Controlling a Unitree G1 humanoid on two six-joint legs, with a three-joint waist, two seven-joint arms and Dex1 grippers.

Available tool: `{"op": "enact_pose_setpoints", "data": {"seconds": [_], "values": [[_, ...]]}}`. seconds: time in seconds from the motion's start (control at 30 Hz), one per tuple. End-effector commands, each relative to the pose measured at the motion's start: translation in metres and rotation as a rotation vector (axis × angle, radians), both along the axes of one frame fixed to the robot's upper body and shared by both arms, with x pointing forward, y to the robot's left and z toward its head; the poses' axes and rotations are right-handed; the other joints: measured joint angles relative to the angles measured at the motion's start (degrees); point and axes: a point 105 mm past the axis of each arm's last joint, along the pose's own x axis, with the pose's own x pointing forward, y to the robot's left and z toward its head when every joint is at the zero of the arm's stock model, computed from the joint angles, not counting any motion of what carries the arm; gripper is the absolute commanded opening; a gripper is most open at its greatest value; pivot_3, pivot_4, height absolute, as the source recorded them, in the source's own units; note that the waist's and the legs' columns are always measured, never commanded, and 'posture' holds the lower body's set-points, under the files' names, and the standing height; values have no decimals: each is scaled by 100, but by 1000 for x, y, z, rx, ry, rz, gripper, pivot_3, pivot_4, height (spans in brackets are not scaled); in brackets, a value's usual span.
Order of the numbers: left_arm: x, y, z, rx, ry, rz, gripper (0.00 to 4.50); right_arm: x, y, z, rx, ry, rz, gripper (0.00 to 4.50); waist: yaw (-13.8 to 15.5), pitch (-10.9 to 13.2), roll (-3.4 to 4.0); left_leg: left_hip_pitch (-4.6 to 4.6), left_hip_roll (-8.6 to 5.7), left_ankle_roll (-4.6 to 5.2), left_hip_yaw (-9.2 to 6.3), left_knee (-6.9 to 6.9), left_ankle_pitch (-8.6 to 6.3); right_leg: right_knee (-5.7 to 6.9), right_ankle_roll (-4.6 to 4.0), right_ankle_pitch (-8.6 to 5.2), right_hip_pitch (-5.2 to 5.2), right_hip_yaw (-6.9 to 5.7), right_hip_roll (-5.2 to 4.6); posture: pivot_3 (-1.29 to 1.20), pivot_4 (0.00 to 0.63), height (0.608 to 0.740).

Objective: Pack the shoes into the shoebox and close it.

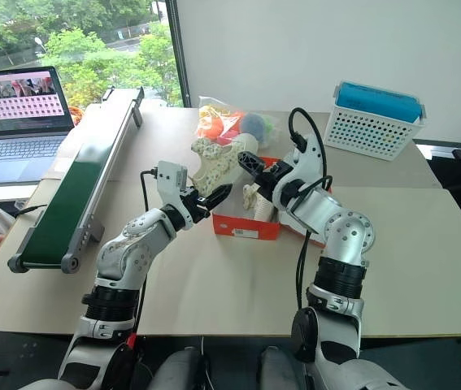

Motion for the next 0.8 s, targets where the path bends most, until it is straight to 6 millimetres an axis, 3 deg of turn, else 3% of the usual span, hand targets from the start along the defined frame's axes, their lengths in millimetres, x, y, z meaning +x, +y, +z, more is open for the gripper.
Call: {"op": "enact_pose_setpoints", "data": {"seconds": [0.03,0.27,0.53,0.67,0.8], "values": [[-3,-7,30,-37,-108,-28,2905,-2,0,8,9,-32,-4,4466,0,1,1,0,0,0,0,0,0,0,0,0,0,0,0,0,150,705],[-24,-34,37,-64,-119,-184,2905,4,4,6,34,-10,-4,4466,-1,1,2,1,1,0,0,0,0,0,0,0,0,0,2,0,150,705],[-23,-32,33,-57,-105,-173,2905,6,5,13,68,-24,3,4466,0,1,2,0,1,0,0,0,0,0,0,0,0,0,1,0,150,705],[-22,-31,33,-54,-103,-169,2905,-1,16,25,126,-62,65,4466,-1,2,3,0,1,1,0,0,0,-1,0,0,0,0,2,0,150,705],[-22,-30,32,-52,-103,-166,2905,-2,18,24,128,-55,74,4466,2,2,4,0,2,1,0,0,0,-1,0,0,0,0,1,0,150,705]]}}
